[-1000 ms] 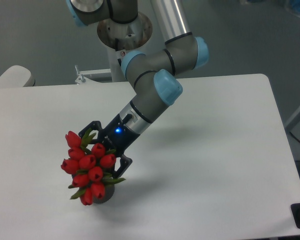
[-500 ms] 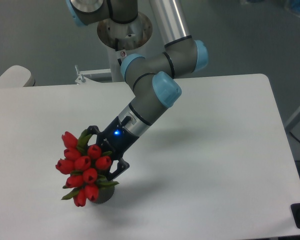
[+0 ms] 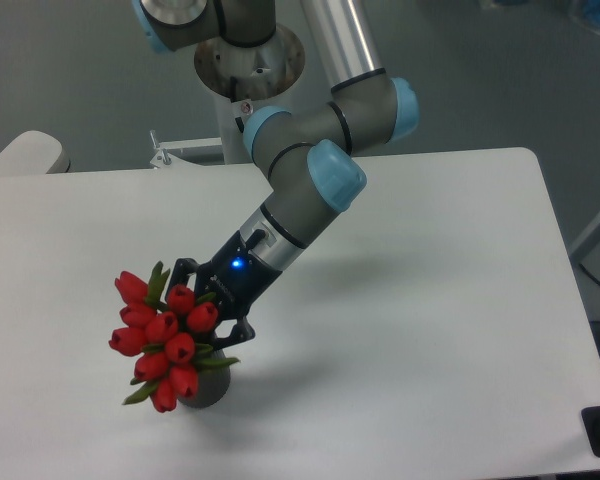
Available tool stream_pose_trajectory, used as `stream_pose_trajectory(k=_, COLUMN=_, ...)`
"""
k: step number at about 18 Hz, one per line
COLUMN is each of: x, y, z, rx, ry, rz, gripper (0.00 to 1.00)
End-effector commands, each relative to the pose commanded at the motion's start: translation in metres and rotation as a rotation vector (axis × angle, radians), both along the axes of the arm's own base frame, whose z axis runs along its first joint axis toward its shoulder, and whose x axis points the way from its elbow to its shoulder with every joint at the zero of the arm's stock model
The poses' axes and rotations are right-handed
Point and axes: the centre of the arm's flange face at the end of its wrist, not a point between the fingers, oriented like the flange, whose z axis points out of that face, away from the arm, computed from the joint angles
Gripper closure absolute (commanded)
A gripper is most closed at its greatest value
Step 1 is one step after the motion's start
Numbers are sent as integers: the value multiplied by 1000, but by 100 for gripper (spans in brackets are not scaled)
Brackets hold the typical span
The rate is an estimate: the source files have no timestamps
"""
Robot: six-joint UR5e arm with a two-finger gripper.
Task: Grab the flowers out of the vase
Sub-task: 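Close the gripper around the tulip stems above the vase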
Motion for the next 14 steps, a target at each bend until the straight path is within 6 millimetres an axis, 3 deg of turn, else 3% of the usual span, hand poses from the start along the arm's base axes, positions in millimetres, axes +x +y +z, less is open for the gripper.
stream_pose_trajectory(k=11, x=-20, y=-13, z=46, rx=60, ry=-52, rz=68, gripper=67)
stream_pose_trajectory(k=14, x=-30, y=-11, z=72, rx=72, ry=-99, rz=113, gripper=67)
